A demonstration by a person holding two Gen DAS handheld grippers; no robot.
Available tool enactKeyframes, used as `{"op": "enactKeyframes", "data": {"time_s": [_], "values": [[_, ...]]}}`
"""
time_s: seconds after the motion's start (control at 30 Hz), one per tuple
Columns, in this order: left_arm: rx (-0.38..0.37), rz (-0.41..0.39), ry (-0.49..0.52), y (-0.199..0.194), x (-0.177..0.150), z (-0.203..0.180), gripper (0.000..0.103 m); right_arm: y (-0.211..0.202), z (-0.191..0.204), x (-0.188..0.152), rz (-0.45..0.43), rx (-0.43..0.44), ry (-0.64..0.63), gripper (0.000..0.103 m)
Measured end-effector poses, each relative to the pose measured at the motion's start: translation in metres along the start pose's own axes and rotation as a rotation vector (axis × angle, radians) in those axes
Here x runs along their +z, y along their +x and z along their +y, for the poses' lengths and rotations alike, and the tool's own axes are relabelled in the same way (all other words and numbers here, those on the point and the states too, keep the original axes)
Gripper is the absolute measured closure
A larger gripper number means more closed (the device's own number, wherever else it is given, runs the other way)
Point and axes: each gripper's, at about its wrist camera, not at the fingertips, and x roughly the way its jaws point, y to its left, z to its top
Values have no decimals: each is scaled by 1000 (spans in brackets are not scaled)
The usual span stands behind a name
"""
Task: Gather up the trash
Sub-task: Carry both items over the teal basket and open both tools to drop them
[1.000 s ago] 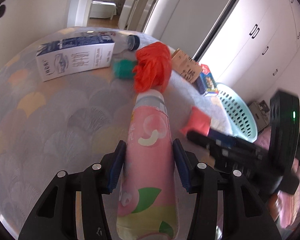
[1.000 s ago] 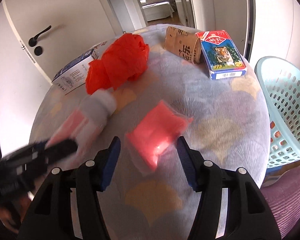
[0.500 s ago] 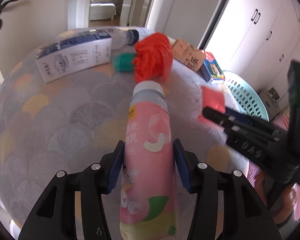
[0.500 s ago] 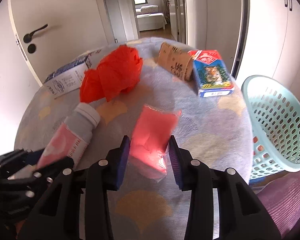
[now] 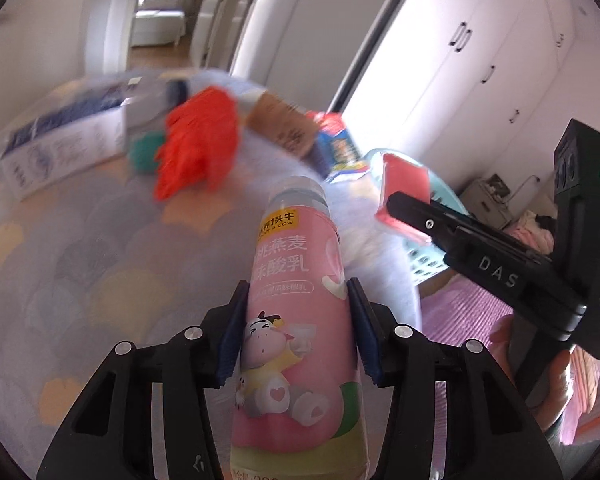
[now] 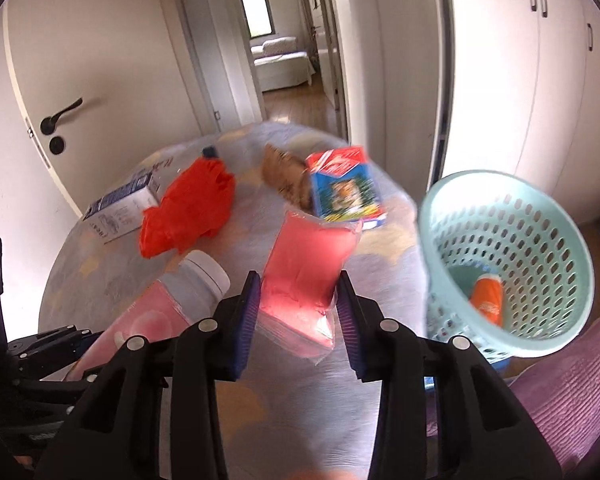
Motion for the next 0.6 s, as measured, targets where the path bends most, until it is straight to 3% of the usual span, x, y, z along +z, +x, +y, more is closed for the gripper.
{"op": "enactKeyframes", "data": {"time_s": [0.3,0.6], "values": [[-57,-52,74,16,39,-58,56,-40,-58,19,-110,-62,79,68],[-105,-40,138,59,66,-118,56,-45,-134,26,-125,-157,211,68]]}}
